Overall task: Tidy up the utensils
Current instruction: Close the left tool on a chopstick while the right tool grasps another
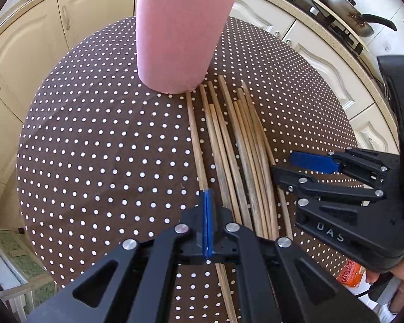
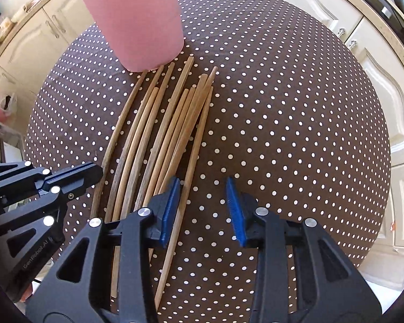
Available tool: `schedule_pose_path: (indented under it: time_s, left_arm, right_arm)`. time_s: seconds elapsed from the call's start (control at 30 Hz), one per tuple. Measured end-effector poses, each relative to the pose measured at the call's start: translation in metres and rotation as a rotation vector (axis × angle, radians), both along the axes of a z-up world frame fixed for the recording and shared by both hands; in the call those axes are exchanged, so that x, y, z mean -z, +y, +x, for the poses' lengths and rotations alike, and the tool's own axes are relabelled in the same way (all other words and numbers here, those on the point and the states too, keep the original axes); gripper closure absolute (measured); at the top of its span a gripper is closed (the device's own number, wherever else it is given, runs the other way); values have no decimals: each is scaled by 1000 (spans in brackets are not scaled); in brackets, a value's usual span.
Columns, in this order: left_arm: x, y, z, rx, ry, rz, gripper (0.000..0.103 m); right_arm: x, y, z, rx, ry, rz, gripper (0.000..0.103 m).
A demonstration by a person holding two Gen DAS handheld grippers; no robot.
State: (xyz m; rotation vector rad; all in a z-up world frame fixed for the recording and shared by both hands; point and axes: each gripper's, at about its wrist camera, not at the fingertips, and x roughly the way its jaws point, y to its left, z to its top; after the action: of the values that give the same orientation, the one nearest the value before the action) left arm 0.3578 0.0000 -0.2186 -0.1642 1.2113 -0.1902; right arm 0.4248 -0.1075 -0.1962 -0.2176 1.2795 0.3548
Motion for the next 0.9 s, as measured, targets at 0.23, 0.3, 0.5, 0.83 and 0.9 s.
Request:
schedule_pose_path:
  time_s: [0.23,0.3,0.5,0.83,0.9]
  left_arm:
    - [0,7,-6,18,1,-13,75]
    - [1,2,-5,19,-10,46,75]
    - [0,-8,-8,28,-27,119,78]
    - [-1,-5,-7,-15,-38,108,97]
    - [-1,-6,-8,-21,-42,105,97]
  right_arm:
    - [-1,7,4,-5,-4,4,67]
    - [-2,6,5,-8,-3,4,67]
    - [1,-5,-4,-37,17,-20,68]
    - [1,7,-13,-77,34,-64,89]
    - [1,10,-17,-90,37,-71,92]
